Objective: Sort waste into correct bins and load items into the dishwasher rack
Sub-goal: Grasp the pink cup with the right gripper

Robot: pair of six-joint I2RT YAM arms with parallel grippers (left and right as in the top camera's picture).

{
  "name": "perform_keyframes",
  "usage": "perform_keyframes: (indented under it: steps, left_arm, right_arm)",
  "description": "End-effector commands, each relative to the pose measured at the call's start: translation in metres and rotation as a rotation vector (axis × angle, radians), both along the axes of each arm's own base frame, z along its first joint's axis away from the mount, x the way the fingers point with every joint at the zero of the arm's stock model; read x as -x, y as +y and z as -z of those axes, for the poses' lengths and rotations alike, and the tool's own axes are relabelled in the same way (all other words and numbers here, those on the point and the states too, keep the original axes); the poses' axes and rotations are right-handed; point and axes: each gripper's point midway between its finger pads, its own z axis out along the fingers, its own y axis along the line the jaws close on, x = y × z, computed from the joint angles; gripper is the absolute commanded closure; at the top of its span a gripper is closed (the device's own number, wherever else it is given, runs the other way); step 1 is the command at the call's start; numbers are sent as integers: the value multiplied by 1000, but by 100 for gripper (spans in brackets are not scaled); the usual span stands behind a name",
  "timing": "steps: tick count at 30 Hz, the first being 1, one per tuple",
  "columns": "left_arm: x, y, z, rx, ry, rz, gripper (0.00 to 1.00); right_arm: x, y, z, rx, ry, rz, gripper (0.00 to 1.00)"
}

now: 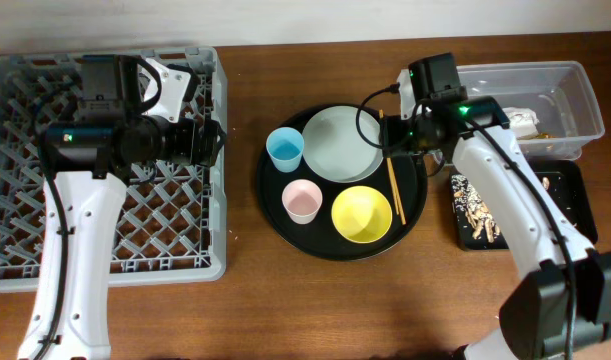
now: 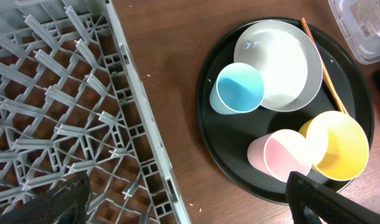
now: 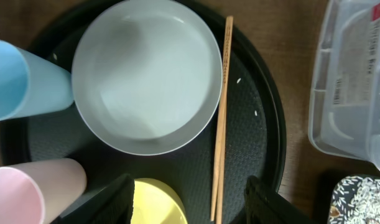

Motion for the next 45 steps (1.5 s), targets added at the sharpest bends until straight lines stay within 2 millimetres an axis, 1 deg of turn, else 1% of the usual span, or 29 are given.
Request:
perform_keyframes:
  steps: [1, 2, 5, 6, 11, 17, 20, 23, 25, 27, 28, 33, 35, 37, 39, 41, 43, 45]
  left_arm:
    - [-1, -2, -5, -3, -16, 17, 1]
    - [-1, -2, -5, -3, -16, 17, 1]
    - [-1, -2, -5, -3, -16, 17, 1]
    - [-1, -2, -5, -3, -16, 17, 1]
    - [-1, -2, -5, -3, -16, 17, 1]
    - [-2, -2, -5, -4, -19, 17, 1]
    - [-13, -3, -14, -2, -78, 17, 1]
    - [-13, -3, -14, -2, -75, 17, 1]
    - [-13, -4, -14, 3, -79, 20, 1]
    - [-15, -3, -16, -2, -90, 16, 1]
    - [-18, -3, -18, -1, -102, 17, 1]
    - [-18, -3, -18, -1, -107, 17, 1]
    - [-18, -3, -18, -1, -107, 17, 1]
    - [-19, -3, -18, -1, -107, 17, 1]
    - [-19, -3, -18, -1, -107, 17, 1]
    - [-19, -3, -18, -1, -107, 17, 1]
    - [-19, -3, -18, -1, -107, 17, 1]
    - [-18, -3, -18, -1, -107, 17, 1]
  right_arm:
    - [-1, 12, 16, -27, 42, -49, 44]
    - [0, 19, 17, -58, 51, -68, 45]
    - [3, 46, 12, -162, 50, -129, 48]
    - [3, 51, 11, -176, 50, -120, 48]
    - [12, 68, 10, -212, 79, -141, 50]
    - [16, 74, 10, -228, 91, -145, 49]
    - [19, 84, 6, -279, 102, -168, 49]
    - [29, 96, 9, -279, 128, -194, 49]
    - [37, 109, 14, -265, 136, -227, 49]
    - [39, 114, 24, -212, 133, -218, 49]
    - [39, 115, 31, -182, 137, -203, 49]
    - [52, 137, 63, -148, 213, -235, 49]
    - [54, 141, 77, -132, 245, -217, 50]
    - [57, 142, 91, -127, 286, -198, 53]
    - [59, 142, 98, -127, 311, -180, 62]
    - [59, 142, 98, -127, 311, -179, 71]
    - [60, 142, 98, -126, 314, -179, 78]
    - [62, 141, 100, -122, 324, -178, 90]
